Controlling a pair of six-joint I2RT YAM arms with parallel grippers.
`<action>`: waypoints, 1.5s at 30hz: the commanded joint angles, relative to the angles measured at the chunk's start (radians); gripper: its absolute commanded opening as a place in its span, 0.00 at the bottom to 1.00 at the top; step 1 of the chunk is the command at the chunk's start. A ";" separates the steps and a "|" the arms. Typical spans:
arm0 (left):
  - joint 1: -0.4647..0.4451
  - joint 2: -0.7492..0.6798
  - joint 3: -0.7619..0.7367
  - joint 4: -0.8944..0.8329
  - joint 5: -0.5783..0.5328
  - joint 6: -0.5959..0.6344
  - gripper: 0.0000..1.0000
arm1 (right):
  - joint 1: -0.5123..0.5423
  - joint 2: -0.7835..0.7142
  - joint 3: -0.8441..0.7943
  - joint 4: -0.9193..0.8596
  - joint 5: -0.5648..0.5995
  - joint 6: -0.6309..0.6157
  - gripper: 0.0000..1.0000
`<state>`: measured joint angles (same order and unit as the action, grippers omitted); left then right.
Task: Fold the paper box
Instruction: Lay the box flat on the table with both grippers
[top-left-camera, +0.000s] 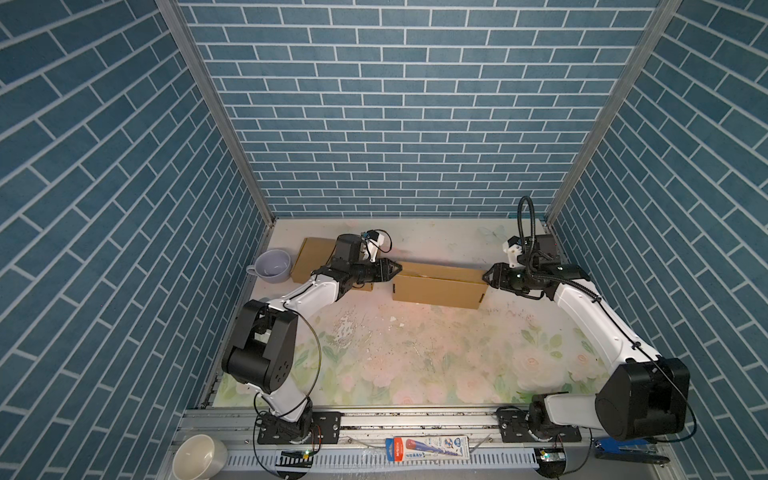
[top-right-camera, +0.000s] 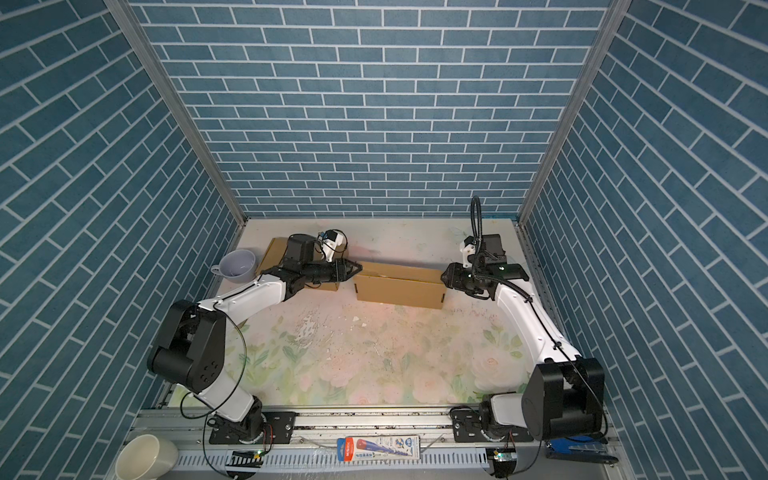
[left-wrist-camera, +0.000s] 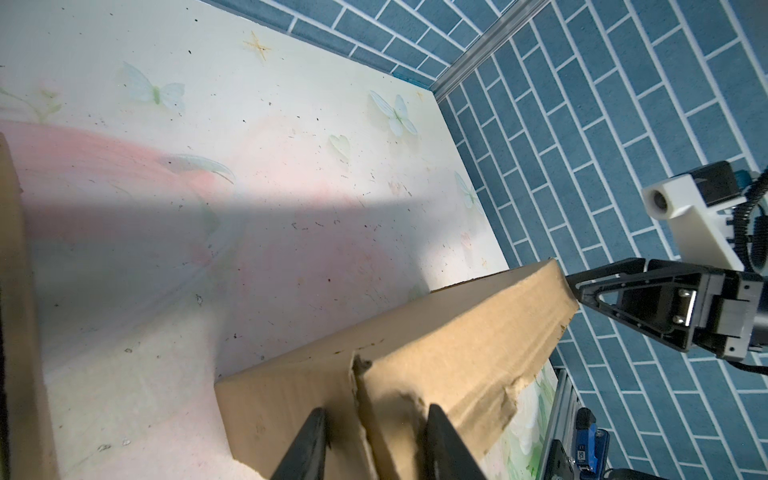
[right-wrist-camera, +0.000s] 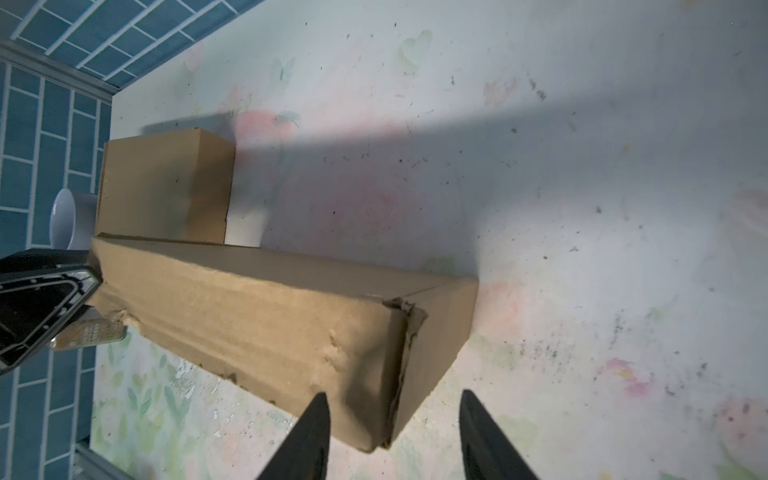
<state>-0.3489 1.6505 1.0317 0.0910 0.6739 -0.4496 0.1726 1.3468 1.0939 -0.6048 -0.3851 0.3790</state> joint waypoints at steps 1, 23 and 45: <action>0.004 0.032 -0.057 -0.113 -0.064 0.029 0.38 | -0.027 0.030 -0.057 -0.004 -0.073 0.052 0.44; -0.081 0.178 0.164 0.080 -0.028 -0.117 0.38 | -0.106 0.179 0.113 0.175 -0.369 0.114 0.32; -0.084 -0.191 -0.260 -0.023 -0.190 -0.037 0.70 | -0.102 -0.096 -0.275 0.003 -0.150 0.167 0.75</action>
<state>-0.4320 1.4319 0.7738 0.1047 0.5194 -0.4927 0.0654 1.2221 0.8627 -0.5705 -0.6189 0.4767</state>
